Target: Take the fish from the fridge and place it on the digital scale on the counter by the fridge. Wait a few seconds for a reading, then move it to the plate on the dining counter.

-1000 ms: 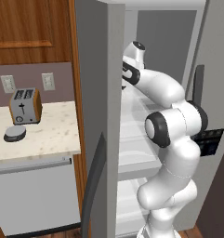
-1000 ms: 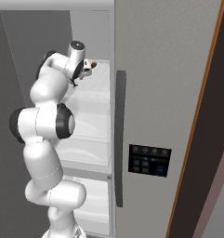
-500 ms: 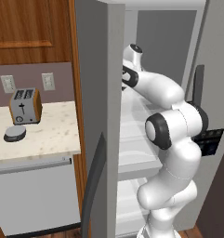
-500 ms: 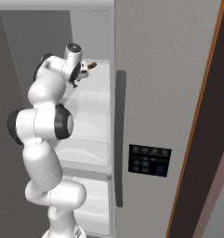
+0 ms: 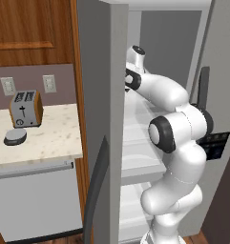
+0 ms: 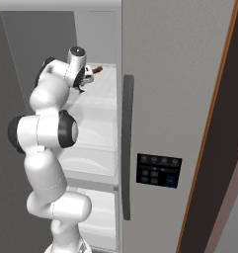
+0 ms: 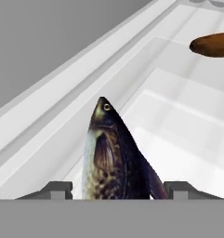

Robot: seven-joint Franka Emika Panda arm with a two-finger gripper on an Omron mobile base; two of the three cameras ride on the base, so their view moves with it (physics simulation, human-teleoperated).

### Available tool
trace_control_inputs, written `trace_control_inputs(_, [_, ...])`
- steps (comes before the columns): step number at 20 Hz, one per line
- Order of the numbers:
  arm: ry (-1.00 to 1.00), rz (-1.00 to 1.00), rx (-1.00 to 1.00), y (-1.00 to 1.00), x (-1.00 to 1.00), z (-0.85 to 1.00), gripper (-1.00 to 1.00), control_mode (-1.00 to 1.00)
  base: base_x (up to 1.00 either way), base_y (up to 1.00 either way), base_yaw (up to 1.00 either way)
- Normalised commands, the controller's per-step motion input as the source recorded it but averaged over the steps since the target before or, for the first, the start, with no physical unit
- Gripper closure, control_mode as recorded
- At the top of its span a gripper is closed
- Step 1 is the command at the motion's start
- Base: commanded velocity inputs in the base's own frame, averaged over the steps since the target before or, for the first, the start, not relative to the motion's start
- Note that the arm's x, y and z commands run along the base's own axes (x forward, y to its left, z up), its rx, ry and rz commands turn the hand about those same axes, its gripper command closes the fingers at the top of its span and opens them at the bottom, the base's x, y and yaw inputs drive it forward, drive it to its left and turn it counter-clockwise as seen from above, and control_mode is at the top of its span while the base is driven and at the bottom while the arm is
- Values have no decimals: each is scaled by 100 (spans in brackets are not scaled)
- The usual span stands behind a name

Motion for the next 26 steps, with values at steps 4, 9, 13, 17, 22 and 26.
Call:
trace_control_inputs(4, [0,0,0,1,0,-27,100,-100,0,0,0])
trace_control_inputs(9, [0,0,0,0,-10,-33,100,-100,0,0,0])
trace_control_inputs(13, [-6,-3,0,-1,-63,-6,100,-100,0,0,0])
trace_control_inputs(17, [-14,-9,4,-13,-99,28,100,-100,0,0,0])
trace_control_inputs(22, [-9,-16,14,-23,-100,75,100,-100,0,0,0])
trace_control_inputs(26, [-1,-19,15,-26,-100,90,100,-100,0,0,0])
